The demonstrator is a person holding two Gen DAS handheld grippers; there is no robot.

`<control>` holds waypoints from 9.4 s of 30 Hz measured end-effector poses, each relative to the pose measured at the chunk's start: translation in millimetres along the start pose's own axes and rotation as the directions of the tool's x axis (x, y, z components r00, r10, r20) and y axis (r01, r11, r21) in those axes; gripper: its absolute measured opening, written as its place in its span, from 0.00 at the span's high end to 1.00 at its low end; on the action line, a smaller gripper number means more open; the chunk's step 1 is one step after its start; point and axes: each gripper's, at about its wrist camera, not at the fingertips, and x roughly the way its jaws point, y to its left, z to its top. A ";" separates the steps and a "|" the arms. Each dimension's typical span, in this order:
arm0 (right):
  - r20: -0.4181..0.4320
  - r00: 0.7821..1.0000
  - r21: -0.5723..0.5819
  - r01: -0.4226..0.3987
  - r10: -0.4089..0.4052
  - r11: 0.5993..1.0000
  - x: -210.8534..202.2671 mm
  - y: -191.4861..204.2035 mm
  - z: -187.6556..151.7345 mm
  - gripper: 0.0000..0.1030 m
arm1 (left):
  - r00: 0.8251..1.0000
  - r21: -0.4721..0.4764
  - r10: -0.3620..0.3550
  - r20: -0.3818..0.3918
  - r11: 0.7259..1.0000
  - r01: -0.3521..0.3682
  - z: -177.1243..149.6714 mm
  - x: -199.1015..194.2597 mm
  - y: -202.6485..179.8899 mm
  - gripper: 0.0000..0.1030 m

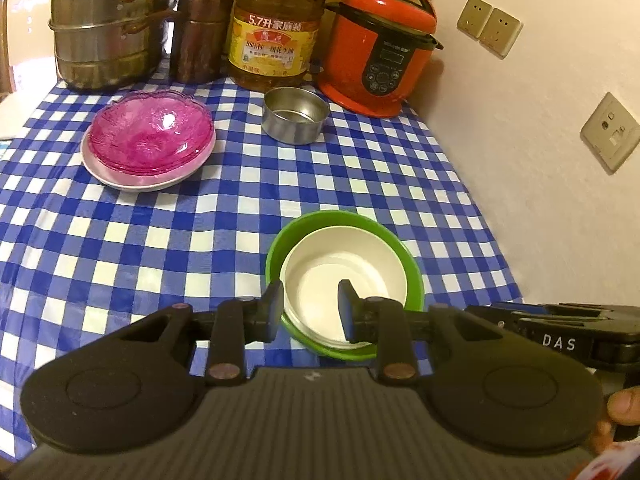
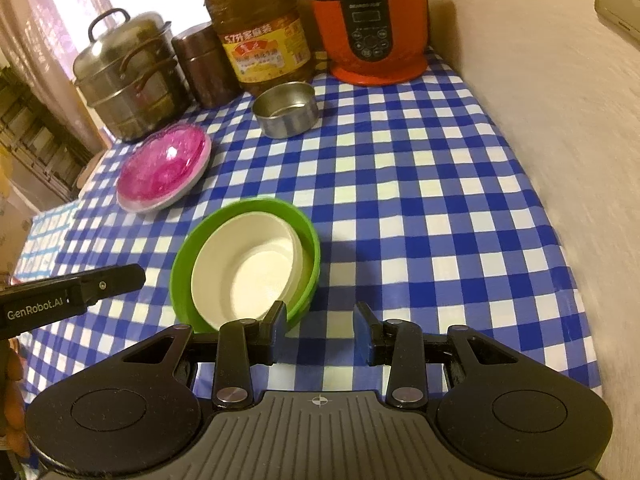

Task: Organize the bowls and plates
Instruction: 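Move both tools to the small steel bowl near the oil bottle, then grip the steel bowl's rim with both tools, then lift the steel bowl with both tools off the table, then carry the steel bowl with both tools over the green bowl, then lower the steel bowl into the cream-white bowl inside the green bowl, then grip the green bowl's rim with both tools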

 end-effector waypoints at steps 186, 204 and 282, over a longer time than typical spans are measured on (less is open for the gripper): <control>-0.017 0.995 0.066 -0.098 0.099 0.993 -18.2 18.7 22.7 0.93 | 0.996 -0.147 -0.080 -0.034 0.986 0.074 1.5 -21.0 -4.7 0.89; -0.069 0.992 0.084 -0.099 0.105 0.991 43.3 12.6 47.3 0.93 | 0.994 -0.176 -0.058 -0.092 0.984 0.041 19.5 34.5 18.7 0.89; -0.028 0.983 0.189 -0.175 0.184 0.966 71.8 -26.2 9.2 0.53 | 0.994 -0.199 -0.053 -0.097 0.979 0.032 -1.7 71.3 38.1 0.74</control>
